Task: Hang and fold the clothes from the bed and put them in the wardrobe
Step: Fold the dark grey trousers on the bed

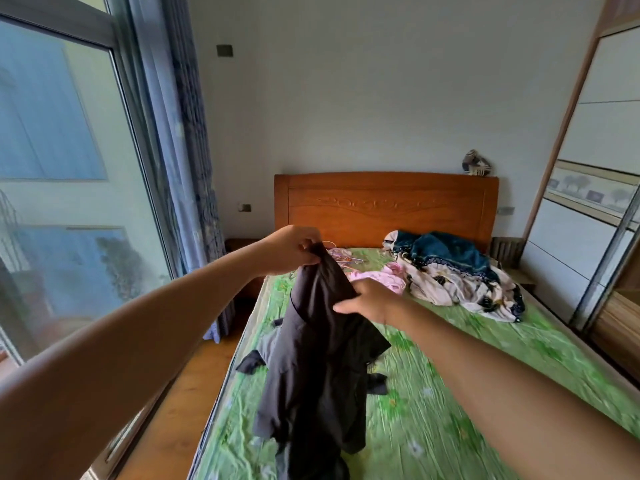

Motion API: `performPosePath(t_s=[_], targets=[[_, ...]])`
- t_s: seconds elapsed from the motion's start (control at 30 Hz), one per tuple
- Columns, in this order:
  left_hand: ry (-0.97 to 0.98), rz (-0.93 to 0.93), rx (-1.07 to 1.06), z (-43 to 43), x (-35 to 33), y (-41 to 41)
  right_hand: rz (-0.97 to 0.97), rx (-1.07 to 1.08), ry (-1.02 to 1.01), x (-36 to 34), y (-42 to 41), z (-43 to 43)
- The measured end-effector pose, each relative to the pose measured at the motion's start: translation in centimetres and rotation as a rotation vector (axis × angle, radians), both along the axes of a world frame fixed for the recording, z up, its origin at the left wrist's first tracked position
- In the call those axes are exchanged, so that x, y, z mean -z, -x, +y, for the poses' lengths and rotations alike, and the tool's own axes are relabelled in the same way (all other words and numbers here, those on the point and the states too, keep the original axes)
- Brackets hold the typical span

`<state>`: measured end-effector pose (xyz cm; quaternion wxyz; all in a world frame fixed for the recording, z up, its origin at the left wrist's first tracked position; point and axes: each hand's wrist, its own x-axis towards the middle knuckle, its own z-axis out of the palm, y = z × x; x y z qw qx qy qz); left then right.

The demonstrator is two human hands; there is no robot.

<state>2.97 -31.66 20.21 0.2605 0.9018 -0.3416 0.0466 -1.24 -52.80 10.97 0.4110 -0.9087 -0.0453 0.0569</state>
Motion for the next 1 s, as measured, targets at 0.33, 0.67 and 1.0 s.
performPosePath(t_s=[0.33, 0.67, 1.0], targets=[[0.004, -0.186, -0.091, 4.1, -1.8, -0.6, 0.023, 0.022, 0.144, 4.5, 0.3, 1.1], [-0.326, -0.335, -0.12, 8.7, -3.7, 0.0, -0.382, 0.03, 0.227, 3.3, 1.7, 2.0], [-0.2, -0.336, -0.108, 9.6, -2.5, -1.3, -0.114, 0.024, 0.385, 3.7, 4.8, -1.7]])
